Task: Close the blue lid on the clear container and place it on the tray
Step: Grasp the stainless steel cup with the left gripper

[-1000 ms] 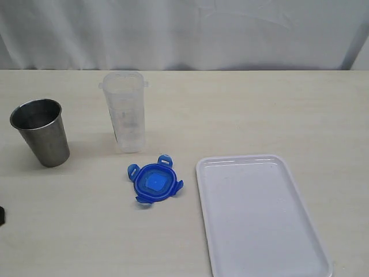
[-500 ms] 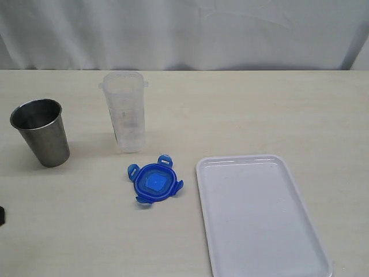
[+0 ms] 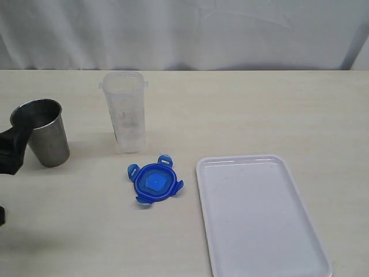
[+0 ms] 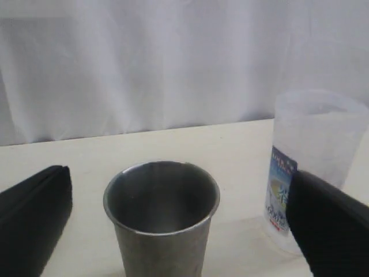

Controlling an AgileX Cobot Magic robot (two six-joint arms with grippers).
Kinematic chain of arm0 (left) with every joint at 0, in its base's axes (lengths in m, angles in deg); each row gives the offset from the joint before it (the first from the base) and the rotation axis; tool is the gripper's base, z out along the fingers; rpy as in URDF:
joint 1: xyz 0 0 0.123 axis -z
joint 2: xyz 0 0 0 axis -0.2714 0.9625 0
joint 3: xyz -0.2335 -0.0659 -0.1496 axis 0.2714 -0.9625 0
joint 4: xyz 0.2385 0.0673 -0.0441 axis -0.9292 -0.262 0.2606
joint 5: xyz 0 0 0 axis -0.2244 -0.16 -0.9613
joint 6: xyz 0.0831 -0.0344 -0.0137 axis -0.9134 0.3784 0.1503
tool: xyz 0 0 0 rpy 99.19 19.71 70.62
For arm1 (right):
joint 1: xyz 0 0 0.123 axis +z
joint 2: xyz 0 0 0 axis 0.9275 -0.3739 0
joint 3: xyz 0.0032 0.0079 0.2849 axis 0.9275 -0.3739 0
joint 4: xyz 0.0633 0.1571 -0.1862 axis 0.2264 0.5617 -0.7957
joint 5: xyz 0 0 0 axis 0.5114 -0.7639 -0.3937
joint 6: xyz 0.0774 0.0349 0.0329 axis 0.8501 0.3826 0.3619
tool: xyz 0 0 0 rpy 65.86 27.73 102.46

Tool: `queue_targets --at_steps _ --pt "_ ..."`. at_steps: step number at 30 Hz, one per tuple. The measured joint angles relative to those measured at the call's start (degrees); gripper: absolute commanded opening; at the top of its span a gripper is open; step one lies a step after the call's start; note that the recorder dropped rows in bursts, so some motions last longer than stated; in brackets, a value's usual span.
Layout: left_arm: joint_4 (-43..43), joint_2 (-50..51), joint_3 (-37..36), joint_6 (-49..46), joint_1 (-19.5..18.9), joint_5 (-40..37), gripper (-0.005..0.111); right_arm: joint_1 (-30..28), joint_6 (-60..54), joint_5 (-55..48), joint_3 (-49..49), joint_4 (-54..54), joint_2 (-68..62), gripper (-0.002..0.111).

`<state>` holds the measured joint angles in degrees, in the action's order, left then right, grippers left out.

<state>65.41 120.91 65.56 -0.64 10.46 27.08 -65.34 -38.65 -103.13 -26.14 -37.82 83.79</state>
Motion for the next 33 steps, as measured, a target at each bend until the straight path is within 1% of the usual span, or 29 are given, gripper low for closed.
queue_targets --at_steps 4,10,16,23,28,33 --pt "-2.63 8.72 2.23 -4.06 0.0 3.14 0.102 0.0 0.0 0.0 0.0 0.0 0.0 0.005" --pt "-2.92 19.92 6.52 -5.4 0.0 3.6 0.102 0.0 0.0 0.0 0.0 0.0 0.0 0.005" --pt "-3.03 25.62 10.36 -5.79 0.0 3.6 0.102 0.0 0.0 0.0 0.0 0.0 0.0 0.005" --pt "-6.16 32.1 15.91 -5.43 0.0 4.22 0.102 0.0 0.0 0.0 0.0 0.0 0.0 0.005" --pt "-6.16 35.32 18.46 -5.32 0.0 4.22 0.102 0.0 0.0 0.0 0.0 0.0 0.0 0.005" --pt "-6.03 38.04 23.21 -4.56 0.0 4.22 0.102 0.0 0.0 0.0 0.0 0.0 0.0 0.005"
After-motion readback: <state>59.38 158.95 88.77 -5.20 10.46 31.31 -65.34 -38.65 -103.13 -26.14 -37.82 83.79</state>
